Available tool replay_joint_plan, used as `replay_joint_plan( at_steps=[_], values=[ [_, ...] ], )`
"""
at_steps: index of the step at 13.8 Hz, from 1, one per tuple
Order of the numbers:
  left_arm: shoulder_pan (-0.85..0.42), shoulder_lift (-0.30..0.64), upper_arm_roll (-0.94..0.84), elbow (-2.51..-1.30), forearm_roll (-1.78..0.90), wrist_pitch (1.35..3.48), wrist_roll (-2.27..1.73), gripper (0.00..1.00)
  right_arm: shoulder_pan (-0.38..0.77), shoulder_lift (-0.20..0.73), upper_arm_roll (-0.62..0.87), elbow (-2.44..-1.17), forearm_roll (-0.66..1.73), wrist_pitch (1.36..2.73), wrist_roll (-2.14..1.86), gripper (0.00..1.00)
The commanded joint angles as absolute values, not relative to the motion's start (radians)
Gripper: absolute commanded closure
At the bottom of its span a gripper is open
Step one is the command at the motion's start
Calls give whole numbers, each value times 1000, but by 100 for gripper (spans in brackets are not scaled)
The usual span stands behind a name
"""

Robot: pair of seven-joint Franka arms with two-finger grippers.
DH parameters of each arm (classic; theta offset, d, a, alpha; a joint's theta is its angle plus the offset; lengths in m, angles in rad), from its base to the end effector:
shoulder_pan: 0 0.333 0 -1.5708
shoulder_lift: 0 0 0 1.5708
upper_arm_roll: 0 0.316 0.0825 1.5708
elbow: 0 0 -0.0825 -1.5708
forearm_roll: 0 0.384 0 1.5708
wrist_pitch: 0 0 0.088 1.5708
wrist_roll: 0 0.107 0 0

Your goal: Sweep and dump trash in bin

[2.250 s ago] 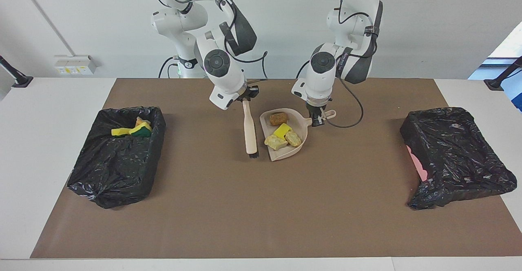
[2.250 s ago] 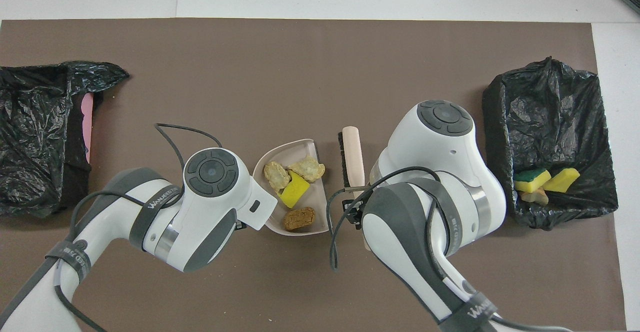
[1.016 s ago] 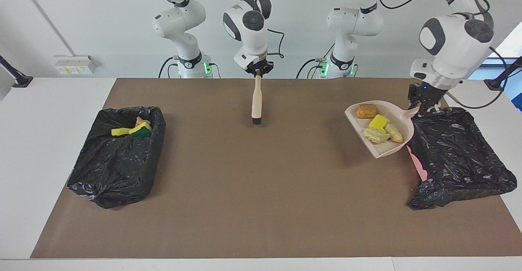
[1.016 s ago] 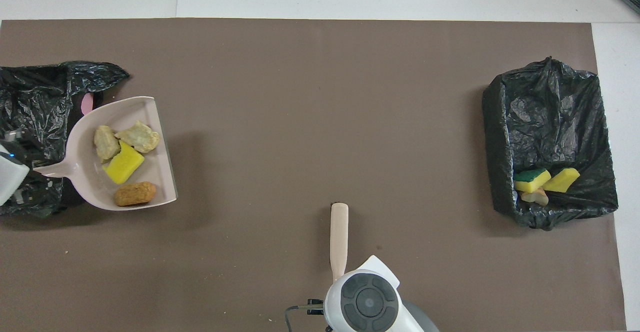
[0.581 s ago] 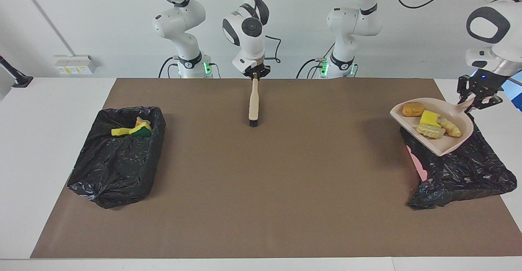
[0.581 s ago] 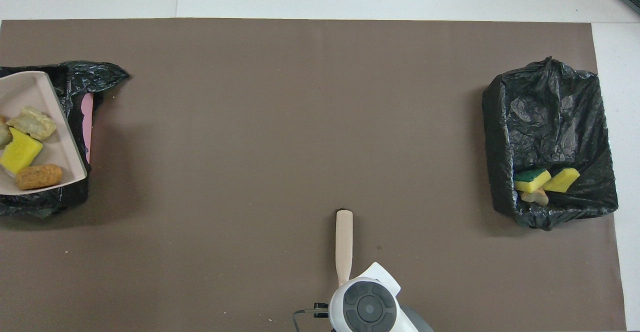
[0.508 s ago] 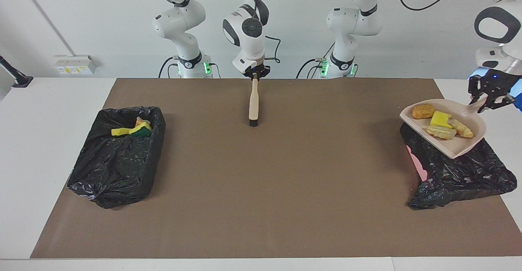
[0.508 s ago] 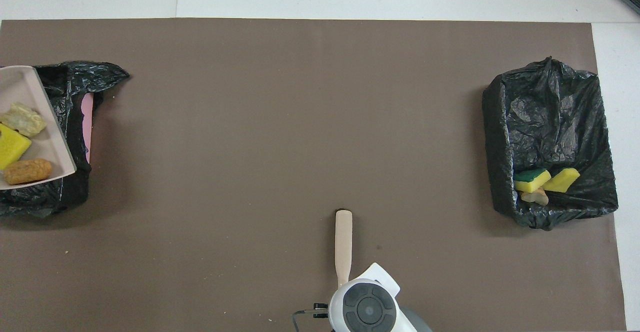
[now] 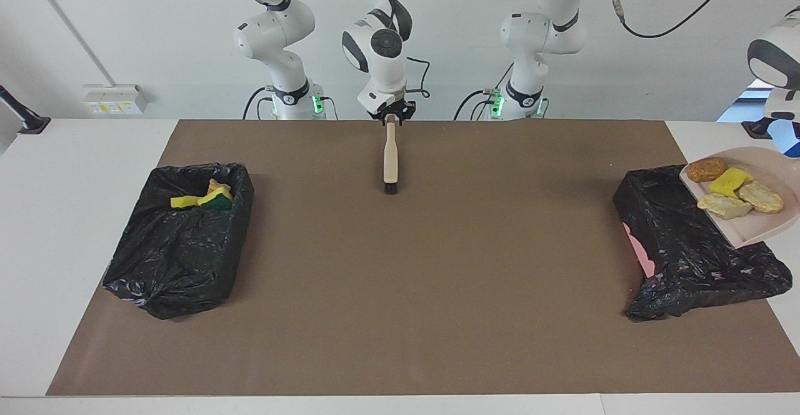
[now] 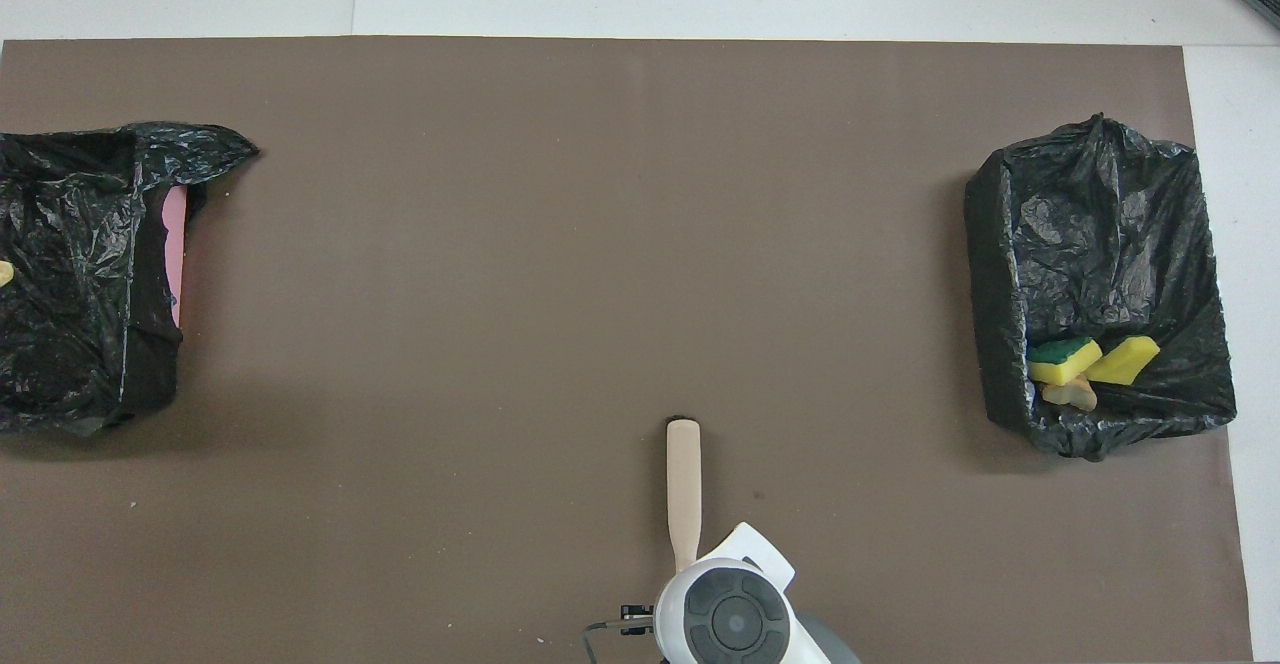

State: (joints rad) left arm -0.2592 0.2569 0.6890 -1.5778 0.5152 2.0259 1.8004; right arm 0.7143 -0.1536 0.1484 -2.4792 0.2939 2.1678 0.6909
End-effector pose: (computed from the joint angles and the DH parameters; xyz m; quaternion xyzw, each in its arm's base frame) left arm 0.5979 0.2540 0.5549 -0.6616 0.6698 0.2340 0.2429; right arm 0.2786 0.3416 0.3356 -0.9916 0.0084 0.1276 0.0191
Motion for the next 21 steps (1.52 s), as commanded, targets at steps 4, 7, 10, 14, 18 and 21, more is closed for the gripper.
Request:
replay_joint_plan(
  at_steps=[4,7,10,14,18,21],
  values=[
    [-348,259,696,-1569,817,1897,1637,100,599,-147,140,-2347,253,2161,663,0],
    [-380,256,687,-1552,876,1806,1623,100,506,-138,140,-2260,220,2129,660,0],
    [-387,171,594,-1546,865,1700,1603,100,419,-112,143,-2162,62,2080,652,0],
    [-387,103,438,-1562,801,1527,1389,100,198,-80,138,-2017,21,1958,372,0],
    [-387,-26,356,-1727,451,1448,968,100,130,-78,42,-1901,-88,1895,249,0],
    [-388,-60,237,-1818,366,1474,636,100,130,-83,-26,-1784,-101,1732,215,0]
  ],
)
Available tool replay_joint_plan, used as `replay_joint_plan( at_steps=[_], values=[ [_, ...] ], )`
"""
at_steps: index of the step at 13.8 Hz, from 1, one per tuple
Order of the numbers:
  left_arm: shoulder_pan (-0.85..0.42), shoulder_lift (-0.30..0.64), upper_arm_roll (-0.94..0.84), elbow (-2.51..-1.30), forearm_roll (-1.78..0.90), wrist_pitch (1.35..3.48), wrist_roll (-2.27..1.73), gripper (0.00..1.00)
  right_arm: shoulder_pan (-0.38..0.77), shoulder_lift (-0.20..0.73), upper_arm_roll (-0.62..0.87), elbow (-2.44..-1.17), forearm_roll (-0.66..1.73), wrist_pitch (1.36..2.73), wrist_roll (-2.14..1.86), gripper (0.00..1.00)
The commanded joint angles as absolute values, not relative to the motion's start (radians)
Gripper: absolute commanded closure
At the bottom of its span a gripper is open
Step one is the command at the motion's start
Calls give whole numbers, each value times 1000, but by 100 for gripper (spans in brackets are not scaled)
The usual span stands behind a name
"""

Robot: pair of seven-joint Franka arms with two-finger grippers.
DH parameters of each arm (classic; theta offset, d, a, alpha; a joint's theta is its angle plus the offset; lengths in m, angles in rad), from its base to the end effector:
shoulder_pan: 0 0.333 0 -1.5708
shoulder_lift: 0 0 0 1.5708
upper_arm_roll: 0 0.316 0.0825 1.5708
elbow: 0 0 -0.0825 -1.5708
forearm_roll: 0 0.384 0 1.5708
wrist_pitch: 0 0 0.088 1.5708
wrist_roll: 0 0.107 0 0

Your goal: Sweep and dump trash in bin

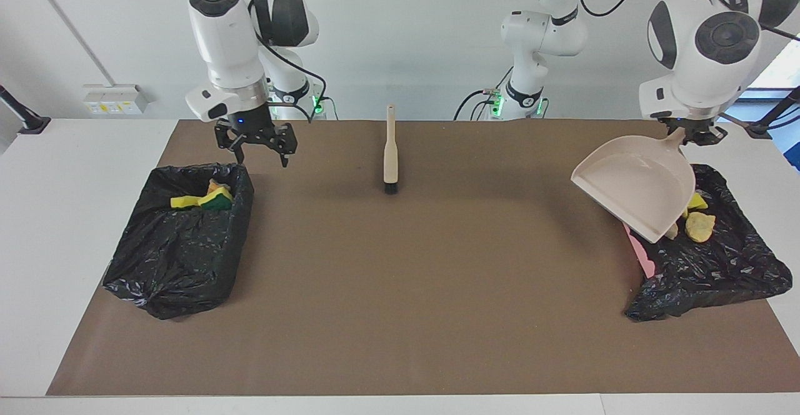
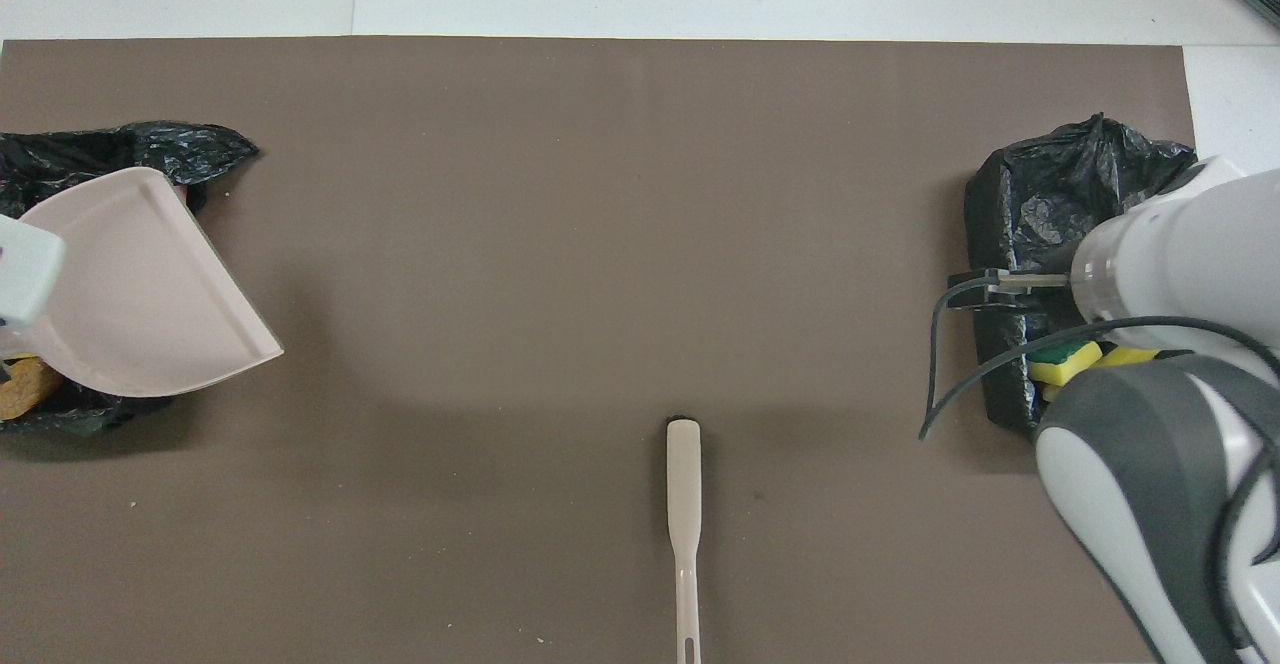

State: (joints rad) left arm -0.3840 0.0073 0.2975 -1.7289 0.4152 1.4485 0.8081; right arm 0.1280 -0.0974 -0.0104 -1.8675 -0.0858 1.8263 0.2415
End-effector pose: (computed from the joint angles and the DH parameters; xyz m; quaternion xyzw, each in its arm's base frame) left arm 0.5348 0.0005 0.5490 -0.8711 0.4226 0.2042 0.1443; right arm 0.5352 0.0560 0.5588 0.9974 -0.0522 0.0350 0.0356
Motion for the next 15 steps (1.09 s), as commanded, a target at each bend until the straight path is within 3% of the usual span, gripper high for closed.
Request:
replay_joint_plan(
  at_steps=[1,6,11,15],
  values=[
    [-388,-49,212,-1825,323,1488,541,100,123,-92,-41,-1754,-91,1683,212,0],
    [-397,3,42,-1876,189,1660,110,100,45,-94,-60,-1568,-23,1488,88,0],
    [-408,159,-149,-1844,8,1955,-401,100,44,-135,-75,-1582,-20,1457,74,0],
    [-414,233,-193,-1771,-63,2046,-443,100,35,-137,-67,-1582,-20,1445,77,0]
  ],
)
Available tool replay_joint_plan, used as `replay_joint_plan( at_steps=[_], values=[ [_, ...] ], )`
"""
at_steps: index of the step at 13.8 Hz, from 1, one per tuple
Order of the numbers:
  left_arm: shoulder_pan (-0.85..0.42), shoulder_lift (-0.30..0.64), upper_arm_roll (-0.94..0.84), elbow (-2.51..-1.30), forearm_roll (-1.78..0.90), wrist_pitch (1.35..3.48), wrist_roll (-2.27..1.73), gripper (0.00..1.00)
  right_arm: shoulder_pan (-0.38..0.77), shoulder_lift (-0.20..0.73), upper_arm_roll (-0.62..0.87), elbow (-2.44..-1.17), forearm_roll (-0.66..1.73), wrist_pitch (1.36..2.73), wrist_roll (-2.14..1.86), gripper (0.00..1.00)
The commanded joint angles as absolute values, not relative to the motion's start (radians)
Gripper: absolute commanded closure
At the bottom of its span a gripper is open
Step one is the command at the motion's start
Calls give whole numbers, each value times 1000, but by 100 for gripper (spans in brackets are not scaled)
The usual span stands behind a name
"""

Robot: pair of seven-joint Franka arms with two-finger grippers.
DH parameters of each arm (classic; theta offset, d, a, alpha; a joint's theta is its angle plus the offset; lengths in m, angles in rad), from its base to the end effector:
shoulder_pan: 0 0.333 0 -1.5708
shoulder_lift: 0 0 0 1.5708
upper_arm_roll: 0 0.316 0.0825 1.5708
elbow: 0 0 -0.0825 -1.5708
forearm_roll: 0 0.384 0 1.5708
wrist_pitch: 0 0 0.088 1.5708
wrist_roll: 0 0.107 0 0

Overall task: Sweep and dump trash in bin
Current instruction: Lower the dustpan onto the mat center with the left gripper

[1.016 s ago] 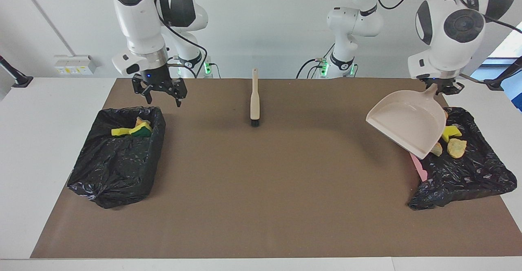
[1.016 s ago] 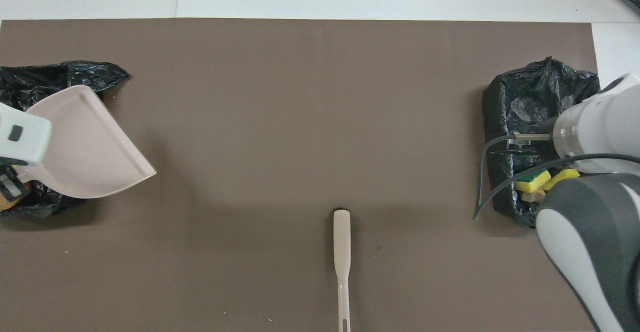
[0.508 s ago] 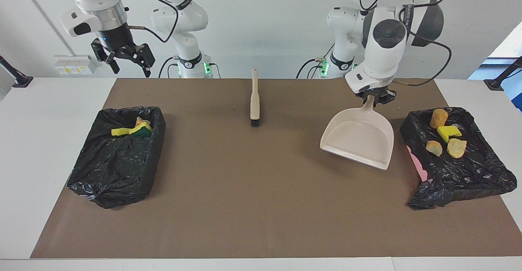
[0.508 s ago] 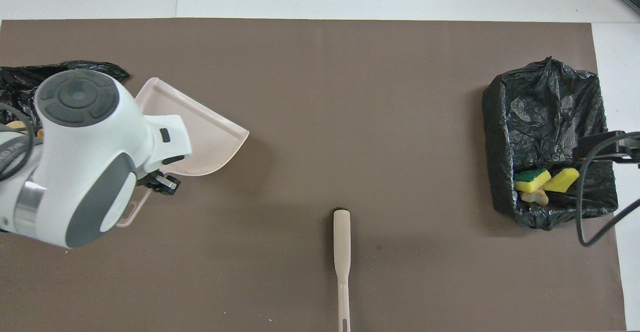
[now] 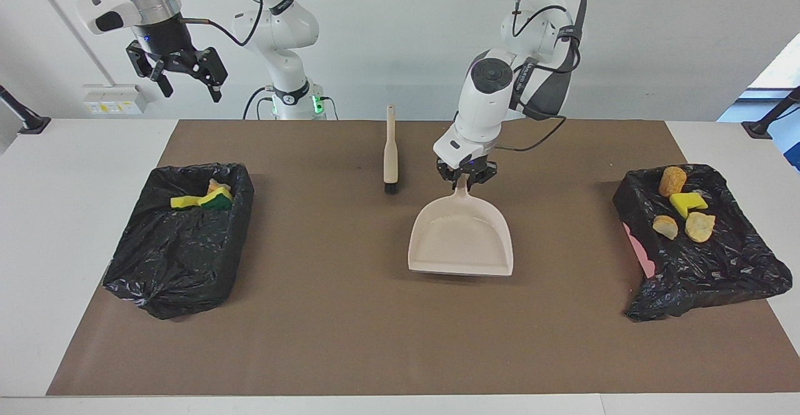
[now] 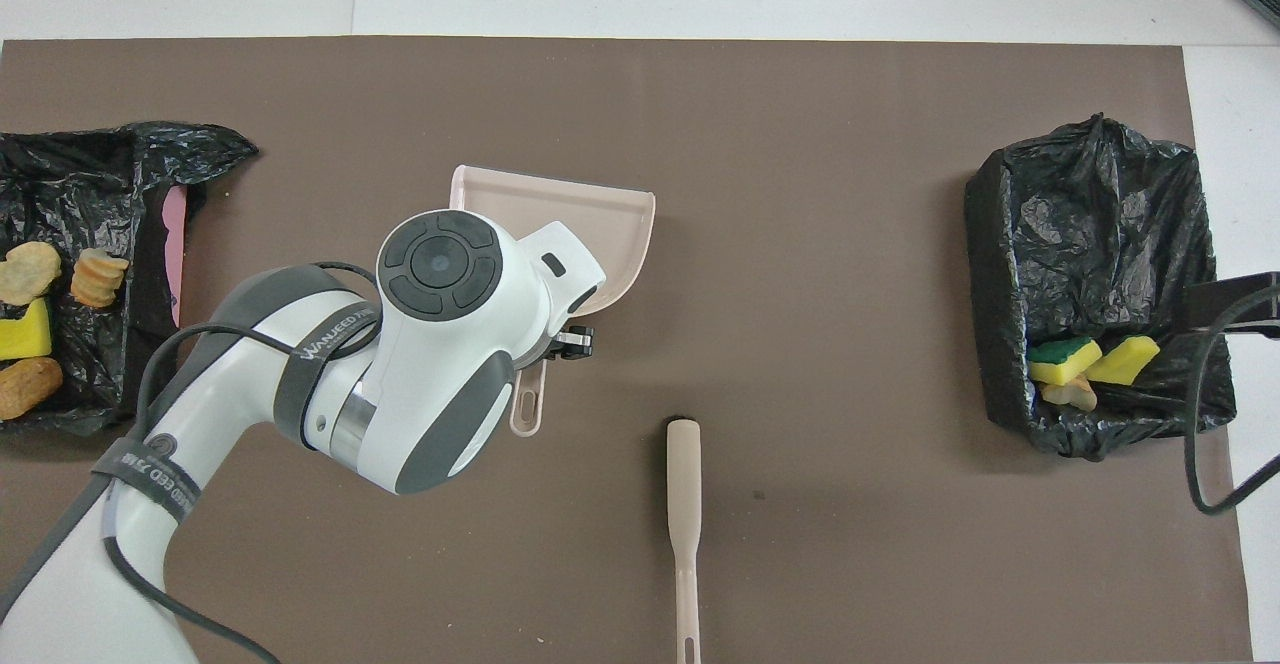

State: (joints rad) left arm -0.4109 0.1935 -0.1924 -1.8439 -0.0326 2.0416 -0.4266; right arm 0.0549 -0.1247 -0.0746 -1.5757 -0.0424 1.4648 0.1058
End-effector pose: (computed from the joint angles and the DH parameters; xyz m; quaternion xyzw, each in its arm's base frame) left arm 0.5043 -0.3430 0.4237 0.9963 -0.0791 -0.0129 0.0305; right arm 0.5033 -0.0177 0.6787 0.9977 -0.0648 0.0074 0.0161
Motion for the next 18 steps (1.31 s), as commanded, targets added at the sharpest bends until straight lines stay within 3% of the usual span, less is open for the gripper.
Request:
replay_joint_plan(
  at_steps=[1,6,9,18],
  values=[
    [-429,308,-210,-1688,-66,2048,-471,100,38,-137,-72,-1580,-21,1445,80,0],
    [-492,562,-233,-1418,-46,2059,-627,100,44,-137,-67,-1578,-20,1448,77,0],
    [-508,656,-233,-1313,-28,2071,-660,100,44,-137,-68,-1578,-21,1448,77,0],
    [-480,664,-225,-1321,-6,2057,-657,100,44,-137,-67,-1578,-20,1448,77,0]
  ],
)
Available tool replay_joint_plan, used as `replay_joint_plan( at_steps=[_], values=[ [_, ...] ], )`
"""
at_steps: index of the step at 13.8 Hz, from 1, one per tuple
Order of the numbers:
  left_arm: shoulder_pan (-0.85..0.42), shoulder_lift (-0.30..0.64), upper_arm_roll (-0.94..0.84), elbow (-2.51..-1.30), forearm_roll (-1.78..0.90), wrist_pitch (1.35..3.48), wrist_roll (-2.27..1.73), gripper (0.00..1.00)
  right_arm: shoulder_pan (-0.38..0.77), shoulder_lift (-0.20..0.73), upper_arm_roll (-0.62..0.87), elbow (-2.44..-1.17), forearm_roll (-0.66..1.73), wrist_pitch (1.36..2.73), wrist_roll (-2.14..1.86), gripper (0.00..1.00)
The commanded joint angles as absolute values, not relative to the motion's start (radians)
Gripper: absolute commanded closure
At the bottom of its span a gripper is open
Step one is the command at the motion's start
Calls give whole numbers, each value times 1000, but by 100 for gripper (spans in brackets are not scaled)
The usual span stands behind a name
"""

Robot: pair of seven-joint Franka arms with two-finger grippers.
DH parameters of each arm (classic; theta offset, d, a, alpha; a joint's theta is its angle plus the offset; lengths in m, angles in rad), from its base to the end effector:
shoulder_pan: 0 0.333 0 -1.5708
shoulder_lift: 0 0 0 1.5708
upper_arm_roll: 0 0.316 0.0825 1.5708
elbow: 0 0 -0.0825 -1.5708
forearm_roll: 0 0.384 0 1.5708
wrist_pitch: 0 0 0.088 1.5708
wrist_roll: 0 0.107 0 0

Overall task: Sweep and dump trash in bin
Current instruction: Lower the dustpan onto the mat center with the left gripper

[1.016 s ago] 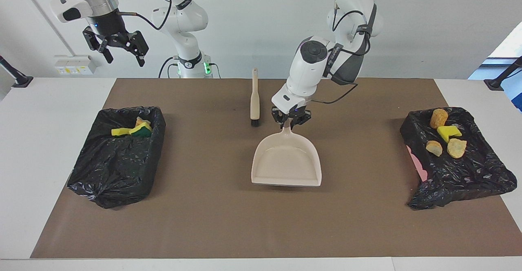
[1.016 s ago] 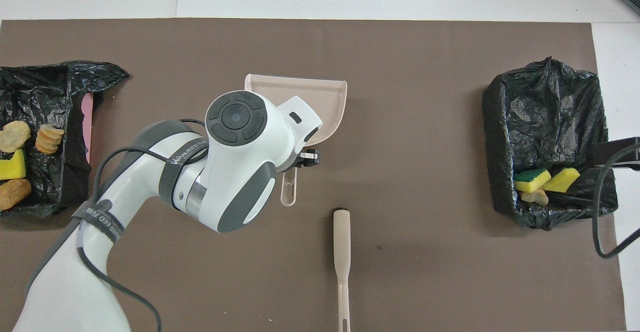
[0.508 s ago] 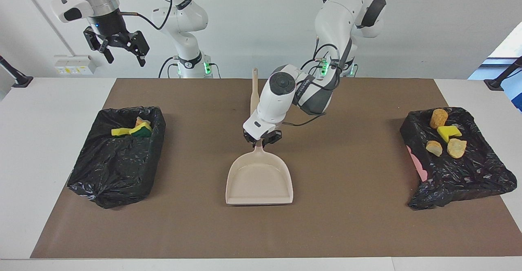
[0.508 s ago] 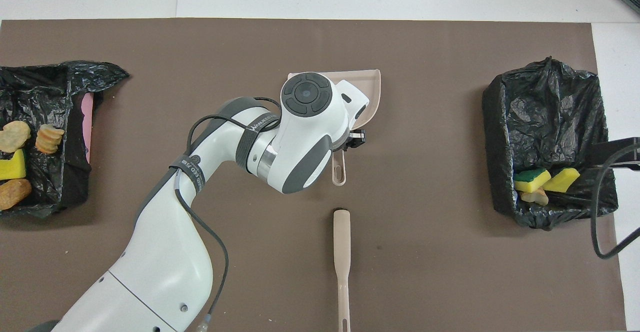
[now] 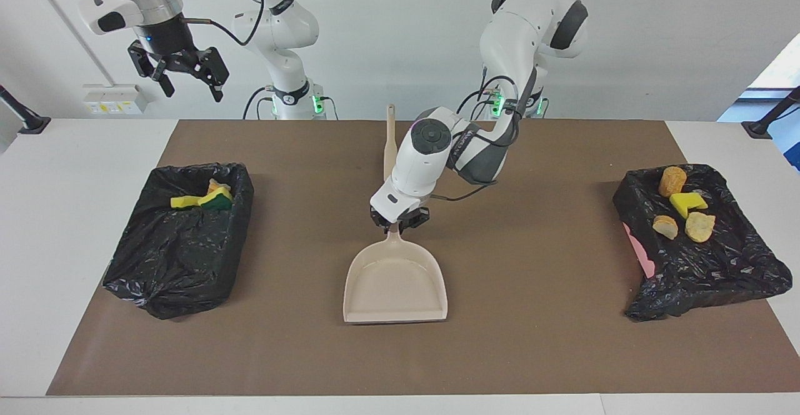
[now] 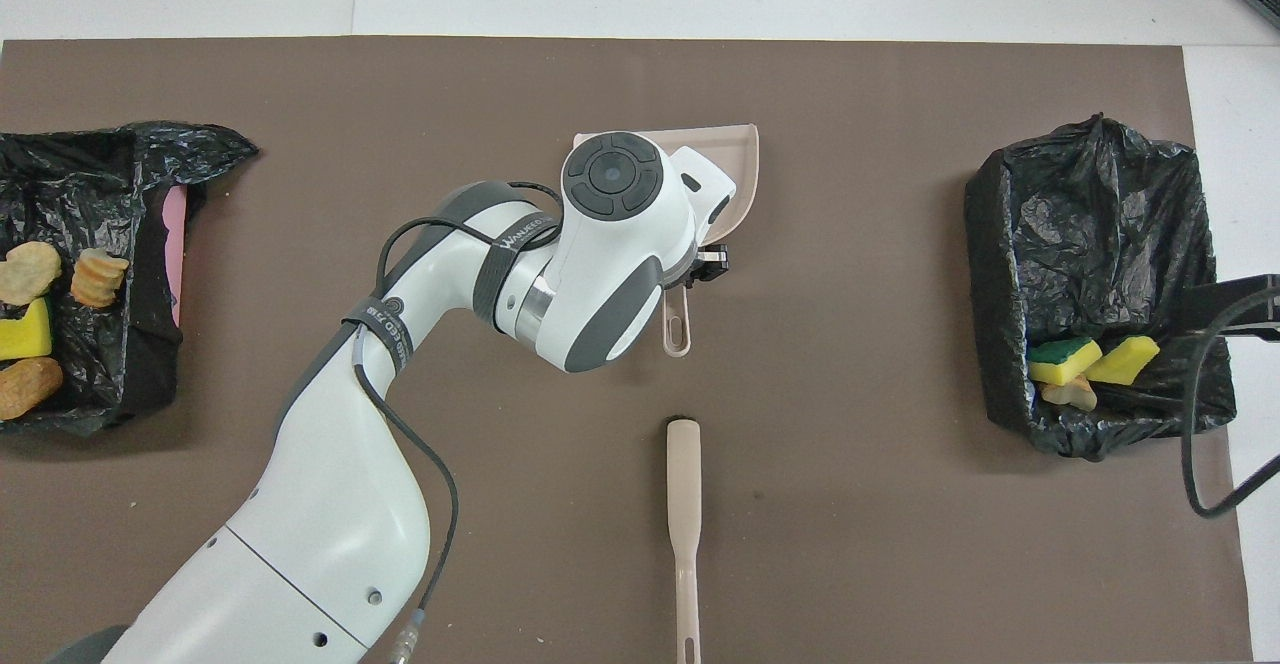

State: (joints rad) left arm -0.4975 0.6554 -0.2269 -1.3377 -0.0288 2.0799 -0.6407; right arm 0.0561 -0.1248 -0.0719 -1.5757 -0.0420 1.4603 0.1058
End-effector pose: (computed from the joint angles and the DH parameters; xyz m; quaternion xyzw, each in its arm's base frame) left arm 0.5766 -0.4618 0.3613 0.9954 -0.0091 -0.0112 0.0945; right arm 0.5028 -0.0156 0.6784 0.9979 -0.0629 0.0053 0.0162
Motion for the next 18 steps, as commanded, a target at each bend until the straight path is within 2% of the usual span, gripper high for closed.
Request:
replay_joint_plan(
  at_steps=[1,2,3,5,6,7,9,13,18],
  values=[
    [-488,661,-225,-1321,-6,2057,-661,100,44,-137,-67,-1578,-21,1448,77,0],
    [-491,658,-225,-1322,3,2056,-663,100,44,-137,-67,-1578,-21,1448,77,0],
    [-492,658,-227,-1324,11,2057,-661,77,44,-137,-67,-1578,-21,1448,77,0],
    [-494,654,-226,-1336,11,2054,-661,45,44,-137,-68,-1578,-21,1448,77,0],
    [-495,647,-225,-1348,14,2054,-664,26,44,-137,-67,-1578,-21,1448,77,0],
    [-492,644,-225,-1365,23,2057,-664,0,44,-137,-67,-1578,-20,1448,77,0],
    [-476,592,-222,-1411,28,2054,-661,0,44,-137,-69,-1578,-20,1448,77,0],
    [-471,386,-125,-1572,28,2024,-649,0,44,-137,-67,-1578,-21,1448,77,0],
    [-469,203,50,-1562,11,1821,-372,0,44,-137,-67,-1578,-21,1448,77,0]
  ],
)
